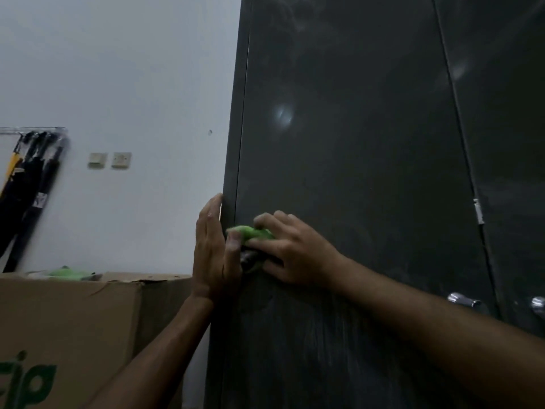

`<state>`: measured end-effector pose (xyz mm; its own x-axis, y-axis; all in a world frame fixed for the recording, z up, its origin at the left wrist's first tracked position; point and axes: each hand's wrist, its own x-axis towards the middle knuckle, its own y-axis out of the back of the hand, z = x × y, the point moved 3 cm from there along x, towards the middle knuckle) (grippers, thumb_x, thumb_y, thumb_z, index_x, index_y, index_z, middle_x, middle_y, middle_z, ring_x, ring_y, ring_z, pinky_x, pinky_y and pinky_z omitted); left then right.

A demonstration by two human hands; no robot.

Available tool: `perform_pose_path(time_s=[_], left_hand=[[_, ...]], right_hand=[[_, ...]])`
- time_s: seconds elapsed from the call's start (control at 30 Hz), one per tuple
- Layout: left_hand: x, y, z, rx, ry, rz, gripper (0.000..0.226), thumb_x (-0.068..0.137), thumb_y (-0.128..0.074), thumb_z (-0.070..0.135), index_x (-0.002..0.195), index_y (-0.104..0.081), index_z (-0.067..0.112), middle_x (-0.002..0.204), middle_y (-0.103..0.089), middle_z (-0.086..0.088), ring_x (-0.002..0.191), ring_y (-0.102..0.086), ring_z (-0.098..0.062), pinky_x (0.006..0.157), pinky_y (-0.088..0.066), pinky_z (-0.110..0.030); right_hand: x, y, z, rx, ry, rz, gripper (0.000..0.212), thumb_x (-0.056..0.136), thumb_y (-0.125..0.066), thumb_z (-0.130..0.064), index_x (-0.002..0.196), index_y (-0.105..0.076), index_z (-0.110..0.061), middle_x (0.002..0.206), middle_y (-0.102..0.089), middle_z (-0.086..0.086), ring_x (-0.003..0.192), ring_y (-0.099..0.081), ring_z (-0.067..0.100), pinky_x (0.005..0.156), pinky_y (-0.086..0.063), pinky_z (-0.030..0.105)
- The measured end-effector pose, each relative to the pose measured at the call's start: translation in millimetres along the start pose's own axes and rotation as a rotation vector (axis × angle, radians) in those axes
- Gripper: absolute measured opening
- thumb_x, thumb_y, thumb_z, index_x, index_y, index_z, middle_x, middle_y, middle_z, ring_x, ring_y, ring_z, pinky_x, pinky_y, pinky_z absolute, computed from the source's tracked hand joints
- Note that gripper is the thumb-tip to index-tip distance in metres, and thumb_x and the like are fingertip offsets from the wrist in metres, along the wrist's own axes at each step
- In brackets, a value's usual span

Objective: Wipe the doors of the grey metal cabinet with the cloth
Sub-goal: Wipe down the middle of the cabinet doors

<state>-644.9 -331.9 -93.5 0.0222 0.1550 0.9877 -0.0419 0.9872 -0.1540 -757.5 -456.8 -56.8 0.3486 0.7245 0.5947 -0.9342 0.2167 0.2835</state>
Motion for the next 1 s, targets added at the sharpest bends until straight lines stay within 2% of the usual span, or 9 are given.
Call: perform_pose_path(time_s=[0.07, 0.23, 0.3, 0.43, 0.63, 0.73, 0.8, 0.9, 1.0], left_hand=[[0, -1, -1, 0.007, -0.014, 0.003, 0.073, 0.101, -0.029, 0.046, 0.155, -0.037, -0.002, 0.158, -0.042, -0.020, 0.144, -0.038, -0.021, 0.118, -0.023, -0.013], [-3, -1, -7, -0.016, 0.037, 0.042, 0.079, 0.102, -0.027, 0.060, 0.158, -0.035, 0.004, 0.161, -0.038, -0.012, 0.146, -0.037, -0.017, 0.119, -0.031, -0.027], [-4, 0, -7, -0.019, 0.057, 0.075, 0.075, 0.101, -0.030, 0.053, 0.158, -0.035, 0.005, 0.161, -0.039, -0.011, 0.147, -0.039, -0.021, 0.118, -0.035, -0.038], [-2, 1, -9, -0.087, 0.111, 0.087, 0.074, 0.100, -0.032, 0.054, 0.160, -0.031, 0.010, 0.163, -0.035, -0.006, 0.144, -0.041, -0.018, 0.112, -0.045, -0.045], [-6, -1, -4, -0.223, 0.185, 0.055, 0.080, 0.095, -0.029, 0.066, 0.163, -0.023, 0.025, 0.164, -0.035, 0.010, 0.133, -0.051, -0.007, 0.095, -0.050, -0.028], [-7, 2, -6, -0.223, 0.180, 0.059, 0.083, 0.096, -0.025, 0.078, 0.163, -0.024, 0.028, 0.152, -0.049, 0.008, 0.124, -0.063, -0.016, 0.093, -0.056, -0.035], [-7, 4, -4, -0.201, 0.177, 0.066, 0.094, 0.093, -0.018, 0.085, 0.163, -0.026, 0.023, 0.145, -0.052, 0.008, 0.118, -0.063, -0.006, 0.090, -0.054, -0.026], [-9, 5, -1, -0.201, 0.175, 0.071, 0.093, 0.096, -0.019, 0.082, 0.162, -0.029, 0.016, 0.146, -0.054, 0.008, 0.118, -0.056, 0.017, 0.091, -0.052, -0.020], [-9, 6, 2, -0.150, 0.209, 0.056, 0.079, 0.101, -0.023, 0.061, 0.157, -0.041, 0.008, 0.150, -0.057, -0.007, 0.130, -0.057, -0.004, 0.103, -0.053, -0.038]], right_hand=[[2, 9, 26, -0.069, 0.053, -0.022, 0.042, 0.086, -0.055, -0.032, 0.122, -0.068, -0.017, 0.124, -0.057, 0.017, 0.097, -0.055, 0.032, 0.079, -0.052, 0.045], [63, 18, 65, -0.096, -0.538, 0.253, 0.039, 0.084, -0.056, -0.021, 0.122, -0.066, -0.017, 0.126, -0.051, 0.015, 0.100, -0.050, 0.036, 0.081, -0.049, 0.053], [68, 2, 35, -0.078, -0.438, 0.208, 0.041, 0.083, -0.059, -0.021, 0.123, -0.065, -0.019, 0.129, -0.051, 0.015, 0.103, -0.050, 0.036, 0.083, -0.048, 0.052], [39, -1, 17, -0.050, 0.055, -0.044, 0.044, 0.086, -0.058, -0.032, 0.128, -0.065, -0.023, 0.128, -0.055, 0.012, 0.102, -0.053, 0.031, 0.081, -0.045, 0.042], [62, 7, 45, -0.091, -0.524, 0.219, 0.043, 0.082, -0.060, -0.021, 0.124, -0.064, -0.022, 0.125, -0.052, 0.012, 0.098, -0.050, 0.033, 0.081, -0.048, 0.050], [34, -10, 0, -0.041, -0.143, 0.048, 0.046, 0.083, -0.059, -0.025, 0.129, -0.062, -0.023, 0.129, -0.052, 0.011, 0.100, -0.050, 0.030, 0.081, -0.043, 0.041], [17, -2, 6, -0.073, 0.015, -0.065, 0.045, 0.085, -0.054, -0.032, 0.128, -0.065, -0.025, 0.128, -0.056, 0.011, 0.100, -0.052, 0.029, 0.079, -0.040, 0.040], [16, 19, 50, -0.137, -0.313, 0.088, 0.041, 0.082, -0.055, -0.028, 0.121, -0.069, -0.026, 0.123, -0.057, 0.010, 0.096, -0.055, 0.034, 0.078, -0.042, 0.042], [8, 10, 30, -0.082, -0.608, 0.225, 0.044, 0.080, -0.059, -0.021, 0.123, -0.066, -0.024, 0.126, -0.054, 0.012, 0.097, -0.052, 0.036, 0.081, -0.044, 0.046]])
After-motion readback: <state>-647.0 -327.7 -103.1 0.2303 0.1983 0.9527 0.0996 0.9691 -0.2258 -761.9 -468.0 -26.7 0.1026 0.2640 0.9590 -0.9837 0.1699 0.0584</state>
